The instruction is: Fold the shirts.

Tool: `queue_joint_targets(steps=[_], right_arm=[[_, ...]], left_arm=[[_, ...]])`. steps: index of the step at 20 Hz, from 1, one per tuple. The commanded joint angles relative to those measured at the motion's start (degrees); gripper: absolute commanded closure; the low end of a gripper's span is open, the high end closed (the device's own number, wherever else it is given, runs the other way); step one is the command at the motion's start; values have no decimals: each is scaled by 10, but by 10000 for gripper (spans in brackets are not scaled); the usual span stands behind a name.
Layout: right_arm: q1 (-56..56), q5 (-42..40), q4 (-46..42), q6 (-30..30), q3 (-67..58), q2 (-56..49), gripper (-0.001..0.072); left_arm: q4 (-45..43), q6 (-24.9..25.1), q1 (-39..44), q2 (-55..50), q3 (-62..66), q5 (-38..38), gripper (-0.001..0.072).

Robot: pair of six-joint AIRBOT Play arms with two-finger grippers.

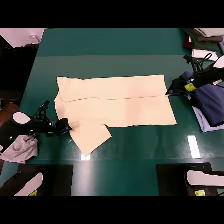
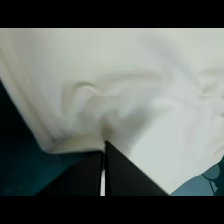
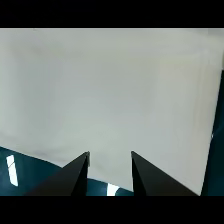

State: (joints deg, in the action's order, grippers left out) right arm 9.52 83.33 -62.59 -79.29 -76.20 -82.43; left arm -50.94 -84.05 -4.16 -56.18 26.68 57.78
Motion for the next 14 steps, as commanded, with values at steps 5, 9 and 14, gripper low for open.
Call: queue_joint_targets(steps=[5,9,14], right_arm=[[126,-12,-1,34,182,79,404],[204,-24,1,72,259,71,225],[215,-53,42,94,290,29,282]], left_arm=[[4,57,0,1,66,59,683],[4,57,0,1,71,59,683],[4,56,0,1,71,63,682]])
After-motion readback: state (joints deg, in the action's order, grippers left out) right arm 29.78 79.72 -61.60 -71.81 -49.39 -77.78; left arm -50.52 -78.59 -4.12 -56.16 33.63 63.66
